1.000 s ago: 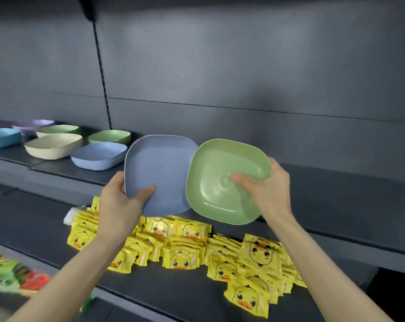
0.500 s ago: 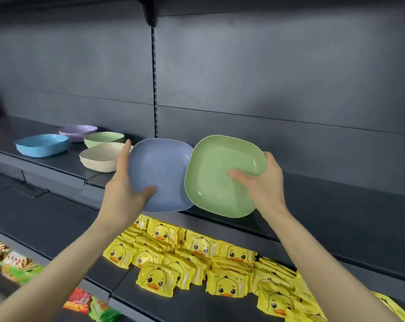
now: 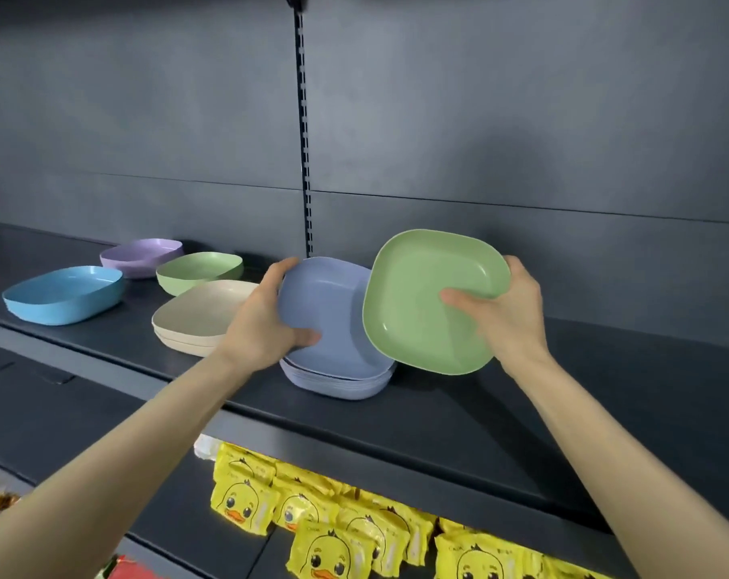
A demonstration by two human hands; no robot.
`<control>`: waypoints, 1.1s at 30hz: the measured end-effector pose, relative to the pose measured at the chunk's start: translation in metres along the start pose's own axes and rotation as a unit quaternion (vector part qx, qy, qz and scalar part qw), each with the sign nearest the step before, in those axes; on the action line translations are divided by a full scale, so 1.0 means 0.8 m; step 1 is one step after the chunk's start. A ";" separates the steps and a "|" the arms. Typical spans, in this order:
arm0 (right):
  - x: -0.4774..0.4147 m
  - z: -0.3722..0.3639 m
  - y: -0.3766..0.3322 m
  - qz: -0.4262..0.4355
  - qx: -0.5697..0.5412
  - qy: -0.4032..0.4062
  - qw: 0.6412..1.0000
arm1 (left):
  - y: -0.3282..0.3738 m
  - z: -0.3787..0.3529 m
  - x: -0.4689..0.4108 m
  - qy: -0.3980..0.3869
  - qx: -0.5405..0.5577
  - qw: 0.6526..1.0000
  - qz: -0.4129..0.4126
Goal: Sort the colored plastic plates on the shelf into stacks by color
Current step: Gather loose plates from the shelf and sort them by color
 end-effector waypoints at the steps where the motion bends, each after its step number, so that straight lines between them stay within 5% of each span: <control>1: -0.003 -0.005 0.001 -0.004 0.008 0.002 1.000 | -0.006 0.000 -0.009 -0.015 0.002 1.000 0.004; 11: -0.004 -0.038 0.004 -0.045 0.067 0.074 0.994 | -0.047 -0.012 -0.055 -0.175 -0.153 0.972 0.030; 14: -0.005 -0.050 -0.003 -0.051 0.086 0.088 0.991 | -0.048 -0.008 -0.059 -0.203 -0.196 0.959 -0.018; 20: -0.014 -0.079 -0.017 -0.052 0.081 0.121 0.988 | -0.043 0.035 -0.075 -0.254 0.038 0.960 -0.113; 26: -0.049 -0.133 -0.032 -0.044 0.061 0.067 0.995 | -0.031 0.041 -0.126 -0.235 0.100 0.956 -0.144; 33: -0.119 -0.175 -0.008 -0.102 0.167 -0.077 0.978 | -0.067 0.055 -0.199 -0.140 0.003 0.980 -0.142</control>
Point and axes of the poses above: each hand's wrist, its own x-axis away from the middle knuckle, its own z-axis out of the back of the hand, y = z × x, the point moved 3 cm from there along -x, towards the middle knuckle, and after that the axes turned 9 degrees about -y, right-handed, at the moved point
